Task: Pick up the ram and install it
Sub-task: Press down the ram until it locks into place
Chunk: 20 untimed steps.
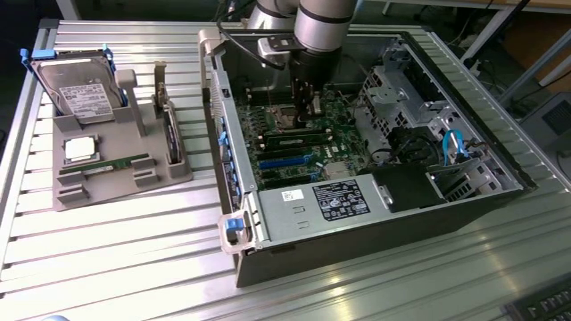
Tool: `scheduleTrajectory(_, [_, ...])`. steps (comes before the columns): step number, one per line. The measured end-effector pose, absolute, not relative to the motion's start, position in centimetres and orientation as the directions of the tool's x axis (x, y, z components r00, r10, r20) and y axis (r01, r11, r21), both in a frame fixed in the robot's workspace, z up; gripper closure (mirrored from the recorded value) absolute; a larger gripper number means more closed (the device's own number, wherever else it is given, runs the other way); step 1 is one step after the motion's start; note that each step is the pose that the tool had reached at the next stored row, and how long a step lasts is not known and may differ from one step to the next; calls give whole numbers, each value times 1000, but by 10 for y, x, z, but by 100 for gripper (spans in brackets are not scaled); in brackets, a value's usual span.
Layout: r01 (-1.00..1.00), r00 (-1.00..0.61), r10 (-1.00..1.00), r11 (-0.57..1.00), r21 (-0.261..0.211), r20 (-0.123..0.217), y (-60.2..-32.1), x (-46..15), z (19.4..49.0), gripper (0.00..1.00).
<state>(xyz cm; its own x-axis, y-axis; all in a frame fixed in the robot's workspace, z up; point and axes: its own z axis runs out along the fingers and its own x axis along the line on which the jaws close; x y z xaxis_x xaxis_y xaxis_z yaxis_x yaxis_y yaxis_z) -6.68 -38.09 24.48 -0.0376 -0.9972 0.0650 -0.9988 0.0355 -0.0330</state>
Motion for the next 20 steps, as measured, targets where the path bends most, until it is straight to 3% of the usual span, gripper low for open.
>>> scheduleTrajectory(20, [-999, -38, -997, 36, -34, 65, -392, -92, 252, 89])
